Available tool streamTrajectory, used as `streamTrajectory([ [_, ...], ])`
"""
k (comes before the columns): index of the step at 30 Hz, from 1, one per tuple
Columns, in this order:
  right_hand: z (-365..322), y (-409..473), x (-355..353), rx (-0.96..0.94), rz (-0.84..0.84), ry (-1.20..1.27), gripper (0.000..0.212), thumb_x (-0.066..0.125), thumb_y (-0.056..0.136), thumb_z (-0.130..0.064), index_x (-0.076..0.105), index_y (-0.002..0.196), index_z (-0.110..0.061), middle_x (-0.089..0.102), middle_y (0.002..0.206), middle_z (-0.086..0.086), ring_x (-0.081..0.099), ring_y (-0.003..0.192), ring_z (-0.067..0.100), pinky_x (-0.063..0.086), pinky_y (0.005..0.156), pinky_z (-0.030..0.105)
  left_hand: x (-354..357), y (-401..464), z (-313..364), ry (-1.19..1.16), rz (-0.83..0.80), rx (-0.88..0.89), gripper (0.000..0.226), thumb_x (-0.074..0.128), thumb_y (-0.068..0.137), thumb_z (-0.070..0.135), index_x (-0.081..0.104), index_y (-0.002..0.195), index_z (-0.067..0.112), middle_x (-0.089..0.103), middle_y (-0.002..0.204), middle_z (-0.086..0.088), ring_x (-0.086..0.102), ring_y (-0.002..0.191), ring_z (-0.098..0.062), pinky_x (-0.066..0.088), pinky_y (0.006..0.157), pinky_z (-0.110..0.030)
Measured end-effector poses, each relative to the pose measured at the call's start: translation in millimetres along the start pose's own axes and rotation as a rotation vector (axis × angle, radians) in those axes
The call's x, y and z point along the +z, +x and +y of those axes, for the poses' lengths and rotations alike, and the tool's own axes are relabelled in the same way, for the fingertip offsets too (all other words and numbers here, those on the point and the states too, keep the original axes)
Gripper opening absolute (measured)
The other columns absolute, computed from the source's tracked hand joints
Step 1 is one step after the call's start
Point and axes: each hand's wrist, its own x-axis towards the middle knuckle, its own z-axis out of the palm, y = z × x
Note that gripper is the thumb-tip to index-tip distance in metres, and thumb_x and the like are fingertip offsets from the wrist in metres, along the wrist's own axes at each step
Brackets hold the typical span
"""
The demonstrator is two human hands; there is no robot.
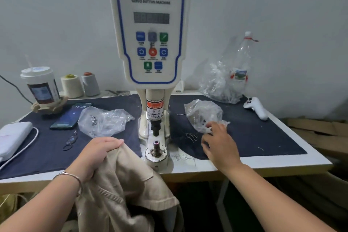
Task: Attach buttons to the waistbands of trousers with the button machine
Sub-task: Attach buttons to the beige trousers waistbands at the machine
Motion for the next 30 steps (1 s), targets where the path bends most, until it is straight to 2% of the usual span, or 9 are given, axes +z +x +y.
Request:
streamTrajectory([
  [5,2.7,2.8,1.7,-0.084,0.005,-0.006,0.009,0.064,0.087,-0.019,0.071,0.085,-0.013,0.054,0.124,0.005,0.047,0.116,0.028,0.045,0.065,0.031,0.8,1.5,-0.1,-0.019,-0.001,-0.004,0.021,0.068,0.089,0.022,0.077,0.077,0.007,0.073,0.079,-0.014,0.068,0.069,-0.018,0.051,0.073,-0.033],
  [9,9.0,-3.8,7.7,-0.036,-0.017,0.075,0.011,0.063,0.090,-0.024,0.071,0.088,-0.017,0.052,0.116,-0.002,0.042,0.116,0.019,0.038,0.066,0.024,2.0,1.4,-0.2,-0.031,0.011,-0.010,0.020,0.067,0.089,0.021,0.076,0.076,0.008,0.072,0.075,-0.013,0.068,0.064,-0.016,0.052,0.067,-0.030],
  [12,13.4,-3.7,10.1,0.102,-0.018,0.286,0.007,0.069,0.086,-0.026,0.070,0.088,-0.019,0.050,0.102,-0.010,0.042,0.107,0.010,0.038,0.076,0.021,3.1,1.3,-0.2,-0.034,0.014,-0.012,0.022,0.067,0.089,0.021,0.075,0.075,0.007,0.071,0.074,-0.014,0.067,0.062,-0.017,0.052,0.067,-0.030],
  [15,14.1,3.4,8.9,0.225,-0.113,0.473,0.013,0.075,0.081,-0.032,0.071,0.092,-0.027,0.050,0.098,-0.014,0.042,0.103,0.006,0.037,0.086,0.022,3.7,1.0,0.9,-0.034,0.026,-0.007,0.021,0.067,0.089,0.020,0.075,0.075,0.006,0.072,0.074,-0.013,0.067,0.062,-0.016,0.052,0.067,-0.031],
  [20,8.2,8.9,12.2,0.253,-0.154,0.464,0.003,0.074,0.082,-0.032,0.072,0.083,-0.031,0.054,0.094,-0.011,0.043,0.100,0.009,0.040,0.089,0.030,5.8,-1.0,3.7,-0.029,0.017,0.003,0.024,0.066,0.091,0.018,0.074,0.073,0.004,0.071,0.073,-0.014,0.066,0.062,-0.016,0.050,0.066,-0.029],
  [24,6.7,8.3,9.6,0.274,-0.142,0.482,0.004,0.074,0.084,-0.025,0.073,0.080,-0.025,0.055,0.090,-0.012,0.047,0.098,0.011,0.040,0.084,0.028,6.1,-2.0,4.1,-0.046,0.015,0.001,0.024,0.065,0.091,0.017,0.073,0.078,0.000,0.070,0.075,-0.016,0.065,0.065,-0.020,0.049,0.068,-0.030],
  [27,-7.9,12.0,-2.0,0.300,-0.063,0.681,0.009,0.073,0.084,-0.018,0.074,0.077,-0.024,0.059,0.089,-0.010,0.052,0.090,0.008,0.040,0.077,0.020,5.8,-1.9,4.0,-0.060,0.003,-0.006,0.025,0.065,0.091,0.017,0.071,0.079,-0.004,0.069,0.076,-0.017,0.064,0.069,-0.022,0.049,0.070,-0.031],
  [30,-43.4,22.2,-17.5,0.232,-0.017,0.836,0.021,0.074,0.082,-0.010,0.072,0.068,-0.026,0.065,0.082,-0.006,0.057,0.080,0.001,0.041,0.070,0.012,5.4,-2.0,4.3,-0.058,-0.003,-0.001,0.029,0.065,0.092,0.018,0.068,0.078,-0.008,0.066,0.074,-0.015,0.061,0.071,-0.022,0.048,0.071,-0.032],
])
